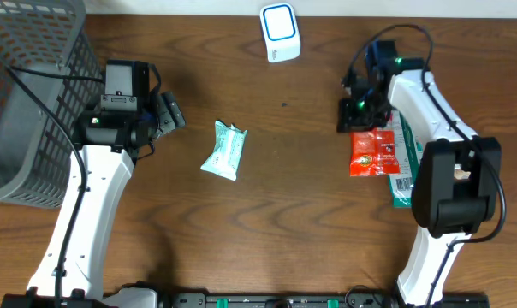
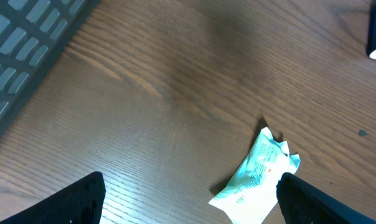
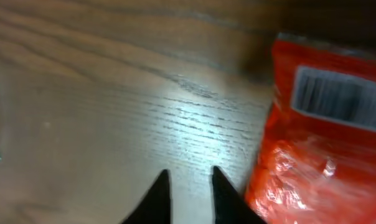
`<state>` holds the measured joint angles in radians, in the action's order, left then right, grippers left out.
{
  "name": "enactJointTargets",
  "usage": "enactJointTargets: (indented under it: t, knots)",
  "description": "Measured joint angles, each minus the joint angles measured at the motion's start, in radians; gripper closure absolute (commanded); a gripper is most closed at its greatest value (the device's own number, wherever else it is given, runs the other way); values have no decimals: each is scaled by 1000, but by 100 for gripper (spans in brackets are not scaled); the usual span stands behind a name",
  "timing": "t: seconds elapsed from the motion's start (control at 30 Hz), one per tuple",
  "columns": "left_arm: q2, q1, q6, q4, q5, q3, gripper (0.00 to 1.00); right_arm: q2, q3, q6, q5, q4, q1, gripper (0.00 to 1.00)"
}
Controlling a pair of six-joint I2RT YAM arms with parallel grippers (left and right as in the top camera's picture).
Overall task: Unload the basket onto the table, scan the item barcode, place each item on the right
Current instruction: 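Carry the red bag right and release it by the glove pack, then move the right gripper left toward the teal wipes pack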
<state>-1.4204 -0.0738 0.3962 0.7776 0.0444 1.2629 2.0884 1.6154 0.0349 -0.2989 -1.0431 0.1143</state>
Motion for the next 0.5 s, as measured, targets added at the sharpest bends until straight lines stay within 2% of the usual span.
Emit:
enactJointTargets:
  t: [0.13, 0.4, 0.5]
  knots:
    - [0, 0, 0, 0, 0, 0, 12, 0, -64, 42, 65, 48, 6, 90]
    - [0, 0, 0, 0, 0, 0, 12, 0, -75, 116, 257, 54, 6, 82]
    - [0, 0, 0, 0, 0, 0, 12, 0, -75, 122, 269, 55, 6, 75]
